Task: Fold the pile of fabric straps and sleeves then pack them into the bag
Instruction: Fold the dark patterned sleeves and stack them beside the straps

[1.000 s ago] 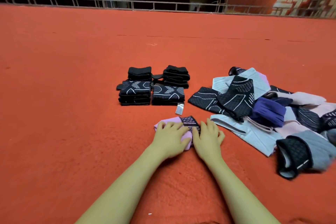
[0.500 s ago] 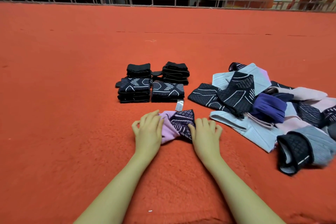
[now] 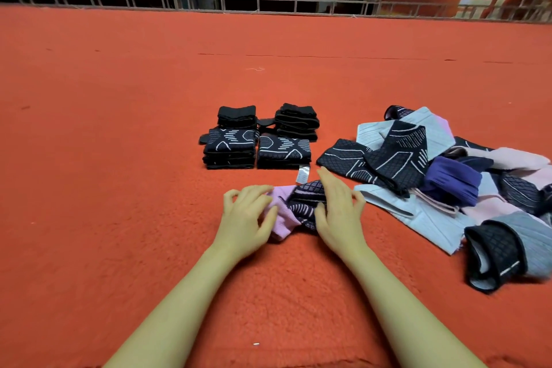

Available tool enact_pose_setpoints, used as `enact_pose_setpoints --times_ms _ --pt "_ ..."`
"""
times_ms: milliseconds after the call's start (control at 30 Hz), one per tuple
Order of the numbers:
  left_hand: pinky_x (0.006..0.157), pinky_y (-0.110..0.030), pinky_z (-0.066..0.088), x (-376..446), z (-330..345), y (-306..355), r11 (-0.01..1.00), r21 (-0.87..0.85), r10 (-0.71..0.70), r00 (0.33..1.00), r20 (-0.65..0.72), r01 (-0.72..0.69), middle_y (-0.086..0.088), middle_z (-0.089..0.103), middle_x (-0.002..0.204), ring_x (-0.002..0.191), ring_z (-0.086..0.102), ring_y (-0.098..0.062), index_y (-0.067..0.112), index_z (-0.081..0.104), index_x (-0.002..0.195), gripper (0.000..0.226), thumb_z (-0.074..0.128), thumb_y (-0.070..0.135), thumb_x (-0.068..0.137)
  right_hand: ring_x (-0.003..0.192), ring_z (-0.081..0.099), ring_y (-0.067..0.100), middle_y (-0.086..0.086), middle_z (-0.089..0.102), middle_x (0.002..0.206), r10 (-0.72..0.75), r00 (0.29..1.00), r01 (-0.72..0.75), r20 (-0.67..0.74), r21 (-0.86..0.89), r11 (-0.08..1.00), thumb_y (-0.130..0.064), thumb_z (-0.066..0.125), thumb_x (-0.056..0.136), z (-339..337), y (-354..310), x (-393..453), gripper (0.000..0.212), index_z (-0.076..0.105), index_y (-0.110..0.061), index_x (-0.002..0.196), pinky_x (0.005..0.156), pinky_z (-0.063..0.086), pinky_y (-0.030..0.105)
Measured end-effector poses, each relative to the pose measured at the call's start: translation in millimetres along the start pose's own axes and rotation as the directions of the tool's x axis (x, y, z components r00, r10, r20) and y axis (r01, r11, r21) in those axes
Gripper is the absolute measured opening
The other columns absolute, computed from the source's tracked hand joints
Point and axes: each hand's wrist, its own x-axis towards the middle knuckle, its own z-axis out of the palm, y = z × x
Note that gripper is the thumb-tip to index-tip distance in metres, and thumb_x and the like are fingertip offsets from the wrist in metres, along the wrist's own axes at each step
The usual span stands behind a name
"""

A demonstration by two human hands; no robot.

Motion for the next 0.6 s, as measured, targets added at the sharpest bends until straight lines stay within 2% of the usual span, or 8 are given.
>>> enact_pose_setpoints --times_ms 100,167,233,300,400,433,500,600 --pt "0.083 -0.028 0.020 3.2 1.9 6.0 0.998 0.023 0.055 0.998 0.033 -0.056 0.009 0.067 0.090 0.090 0.058 -0.014 0.016 0.060 0.065 0.034 0.046 0.035 0.089 0.127 0.044 0.017 -0.004 0.058 0.128 -0.007 0.987 0.015 0.158 -0.049 0.999 -0.025 0.038 0.084 5.7 -2.4 15.7 0.050 0.053 -0.017 0.131 0.103 0.009 0.037" --pt "0.080 -0.030 0.022 6.0 4.9 13.8 0.997 0.072 0.021 0.998 0.066 -0.026 0.010 0.063 0.072 0.080 0.059 -0.016 0.018 0.057 0.056 0.040 0.046 0.039 0.089 0.110 0.055 0.028 0.000 0.064 0.105 -0.025 0.977 0.066 0.214 -0.189 0.980 -0.035 0.036 0.086 13.2 3.2 18.0 0.043 0.063 -0.016 0.114 0.100 0.014 0.042" --pt "0.076 -0.032 0.023 13.4 7.6 22.3 0.993 0.117 -0.040 0.995 0.095 0.028 0.008 0.055 0.060 0.072 0.058 -0.019 0.018 0.053 0.053 0.043 0.045 0.044 0.086 0.085 0.058 0.031 0.001 0.059 0.084 -0.057 0.990 0.087 0.131 -0.237 0.968 -0.038 0.037 0.085 20.2 8.8 11.8 0.035 0.065 -0.016 0.088 0.090 0.022 0.042" --pt "0.077 -0.034 0.022 24.5 9.0 32.1 0.986 0.136 -0.120 0.972 0.201 0.093 0.009 0.054 0.068 0.078 0.056 -0.021 0.019 0.057 0.069 0.038 0.037 0.049 0.082 0.077 0.055 0.028 0.000 0.055 0.079 -0.097 0.995 0.099 0.021 -0.231 0.968 -0.035 0.040 0.086 22.4 9.4 1.8 0.028 0.061 -0.017 0.079 0.083 0.025 0.040" --pt "0.086 -0.037 0.025 38.1 17.2 37.4 0.966 0.183 -0.234 0.913 0.334 0.181 0.004 0.055 0.108 0.099 0.051 -0.024 0.020 0.056 0.115 0.060 0.021 0.046 0.074 0.080 0.050 0.023 -0.003 0.057 0.079 -0.172 0.980 0.145 -0.104 -0.230 0.962 -0.033 0.043 0.088 24.2 7.8 -5.5 0.025 0.062 -0.019 0.081 0.083 0.026 0.038" --pt "0.085 -0.039 0.031 40.1 19.9 39.2 0.964 0.217 -0.219 0.920 0.325 0.153 0.001 0.057 0.115 0.099 0.053 -0.026 0.020 0.059 0.117 0.060 0.023 0.043 0.074 0.080 0.050 0.022 -0.003 0.058 0.080 -0.180 0.977 0.149 -0.118 -0.231 0.961 -0.033 0.042 0.088 24.0 7.7 -5.3 0.025 0.062 -0.020 0.082 0.082 0.026 0.038" --pt "0.080 -0.042 0.038 42.4 26.3 39.9 0.959 0.242 -0.227 0.917 0.329 0.150 0.001 0.064 0.112 0.094 0.060 -0.026 0.021 0.069 0.105 0.050 0.029 0.038 0.080 0.080 0.050 0.022 -0.003 0.057 0.078 -0.192 0.970 0.150 -0.152 -0.249 0.957 -0.032 0.041 0.090 25.2 9.2 -5.8 0.027 0.063 -0.019 0.082 0.081 0.026 0.038" --pt "0.084 -0.037 0.019 38.5 36.1 36.3 0.972 0.179 -0.210 0.911 0.355 0.154 0.007 0.066 0.109 0.108 0.056 -0.022 0.022 0.069 0.107 0.058 0.018 0.043 0.088 0.080 0.041 0.019 -0.003 0.056 0.076 -0.212 0.953 0.147 -0.217 -0.281 0.948 -0.030 0.042 0.090 25.0 9.0 -7.1 0.026 0.064 -0.019 0.081 0.078 0.026 0.037"
